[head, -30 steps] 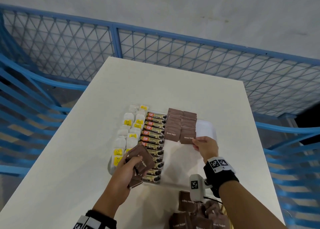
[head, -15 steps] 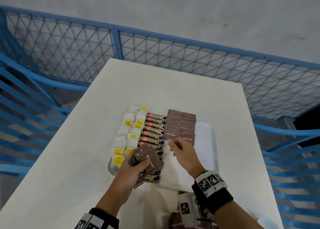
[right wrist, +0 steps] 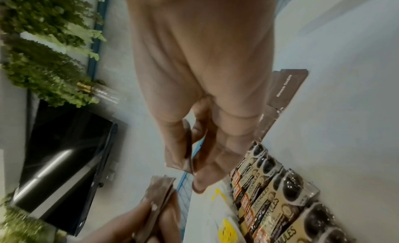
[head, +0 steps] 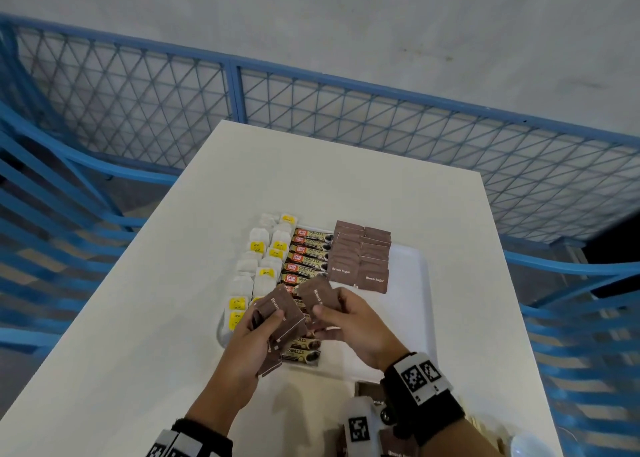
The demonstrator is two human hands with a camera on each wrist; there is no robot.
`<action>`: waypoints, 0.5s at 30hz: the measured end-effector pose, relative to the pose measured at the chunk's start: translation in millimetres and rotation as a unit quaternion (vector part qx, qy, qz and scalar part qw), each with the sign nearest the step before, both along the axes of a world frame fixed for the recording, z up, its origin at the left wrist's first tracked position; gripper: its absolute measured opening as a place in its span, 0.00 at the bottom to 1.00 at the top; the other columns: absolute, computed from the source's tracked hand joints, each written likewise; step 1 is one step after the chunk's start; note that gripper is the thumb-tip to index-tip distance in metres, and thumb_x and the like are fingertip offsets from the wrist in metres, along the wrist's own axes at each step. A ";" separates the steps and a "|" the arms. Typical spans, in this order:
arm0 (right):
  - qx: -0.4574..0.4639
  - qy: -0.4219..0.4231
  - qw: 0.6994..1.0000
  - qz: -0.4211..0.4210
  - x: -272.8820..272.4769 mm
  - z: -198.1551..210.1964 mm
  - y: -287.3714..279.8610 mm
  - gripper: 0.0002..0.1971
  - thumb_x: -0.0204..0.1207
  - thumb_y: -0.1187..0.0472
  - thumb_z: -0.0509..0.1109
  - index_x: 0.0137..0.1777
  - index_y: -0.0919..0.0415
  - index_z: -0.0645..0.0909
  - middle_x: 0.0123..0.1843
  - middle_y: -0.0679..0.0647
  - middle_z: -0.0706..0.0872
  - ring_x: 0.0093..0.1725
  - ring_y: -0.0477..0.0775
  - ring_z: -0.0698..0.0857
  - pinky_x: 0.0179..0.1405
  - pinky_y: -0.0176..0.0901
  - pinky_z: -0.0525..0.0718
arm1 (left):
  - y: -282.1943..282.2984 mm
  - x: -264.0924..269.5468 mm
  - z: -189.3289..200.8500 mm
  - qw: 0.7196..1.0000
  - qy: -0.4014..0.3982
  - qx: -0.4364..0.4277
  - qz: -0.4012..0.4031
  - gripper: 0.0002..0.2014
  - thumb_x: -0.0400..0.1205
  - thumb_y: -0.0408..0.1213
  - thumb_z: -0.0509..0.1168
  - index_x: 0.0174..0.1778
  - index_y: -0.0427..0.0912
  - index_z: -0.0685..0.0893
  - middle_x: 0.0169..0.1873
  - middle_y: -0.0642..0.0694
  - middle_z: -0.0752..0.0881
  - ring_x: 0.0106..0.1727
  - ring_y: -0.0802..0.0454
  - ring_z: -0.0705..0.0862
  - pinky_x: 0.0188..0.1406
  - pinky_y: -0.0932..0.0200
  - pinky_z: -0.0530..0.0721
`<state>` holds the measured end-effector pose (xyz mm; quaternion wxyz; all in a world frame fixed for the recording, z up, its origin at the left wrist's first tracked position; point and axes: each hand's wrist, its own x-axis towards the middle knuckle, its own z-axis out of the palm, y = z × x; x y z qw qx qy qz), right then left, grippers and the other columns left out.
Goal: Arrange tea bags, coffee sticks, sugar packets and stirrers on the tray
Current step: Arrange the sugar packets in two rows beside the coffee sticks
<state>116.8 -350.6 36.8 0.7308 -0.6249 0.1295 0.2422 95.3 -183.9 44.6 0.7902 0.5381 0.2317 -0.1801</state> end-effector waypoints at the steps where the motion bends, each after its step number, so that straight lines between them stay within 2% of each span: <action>1: 0.009 0.005 0.999 -0.031 2.9 -2.3 -3.5 0.06 0.77 0.70 0.67 0.51 0.64 0.75 0.43 0.56 0.85 0.37 0.51 0.87 0.35 0.39 0.86 | 0.5 0.1 -0.8 1.000 0.000 0.000 -0.003 0.13 0.82 0.29 0.62 0.62 0.43 0.80 0.42 0.42 0.87 0.32 0.52 0.85 0.22 0.63 0.80; 3: 0.011 0.014 0.995 -0.096 9.7 -10.1 -11.3 0.06 0.76 0.72 0.67 0.52 0.65 0.78 0.43 0.57 0.84 0.36 0.51 0.86 0.35 0.39 0.85 | 0.6 1.2 -1.5 1.000 0.001 0.000 -0.007 0.13 0.82 0.28 0.62 0.61 0.43 0.80 0.42 0.42 0.87 0.30 0.52 0.85 0.21 0.63 0.79; 5: -0.012 0.020 0.988 -0.154 17.3 -19.2 -18.6 0.05 0.76 0.73 0.67 0.45 0.64 0.79 0.39 0.56 0.83 0.34 0.51 0.82 0.34 0.37 0.84 | 0.1 2.6 -1.7 1.000 0.000 0.004 -0.013 0.13 0.81 0.28 0.63 0.60 0.44 0.81 0.42 0.43 0.88 0.32 0.51 0.87 0.22 0.62 0.80; 9: -0.102 0.018 0.969 -0.225 31.4 -39.0 -33.7 0.09 0.75 0.74 0.68 0.35 0.63 0.80 0.33 0.56 0.82 0.31 0.51 0.81 0.36 0.35 0.84 | 0.4 2.6 -2.6 0.999 -0.002 0.017 -0.030 0.12 0.80 0.28 0.65 0.55 0.48 0.84 0.44 0.44 0.91 0.43 0.45 0.89 0.36 0.56 0.83; 11: -0.148 0.013 0.960 -0.239 36.6 -49.1 -40.1 0.10 0.75 0.74 0.68 0.34 0.63 0.80 0.32 0.56 0.81 0.30 0.52 0.81 0.38 0.39 0.84 | 0.3 2.7 -3.0 0.999 -0.001 0.023 -0.031 0.12 0.79 0.28 0.65 0.54 0.49 0.84 0.42 0.44 0.91 0.42 0.45 0.89 0.33 0.57 0.82; 13: -0.194 0.007 0.951 -0.238 40.1 -56.8 -43.2 0.08 0.74 0.74 0.69 0.35 0.64 0.82 0.30 0.55 0.82 0.30 0.52 0.81 0.40 0.43 0.84 | 0.2 3.3 -3.1 0.999 -0.001 0.026 -0.026 0.12 0.79 0.27 0.65 0.51 0.49 0.84 0.38 0.47 0.91 0.37 0.49 0.89 0.27 0.60 0.82; 15: -0.241 0.000 0.944 -0.227 42.8 -61.6 -43.0 0.09 0.73 0.71 0.72 0.34 0.58 0.83 0.31 0.54 0.84 0.31 0.53 0.82 0.42 0.47 0.83 | -0.2 4.1 -3.4 0.999 -0.002 0.026 -0.024 0.12 0.79 0.26 0.65 0.50 0.48 0.84 0.35 0.49 0.91 0.33 0.52 0.89 0.22 0.62 0.82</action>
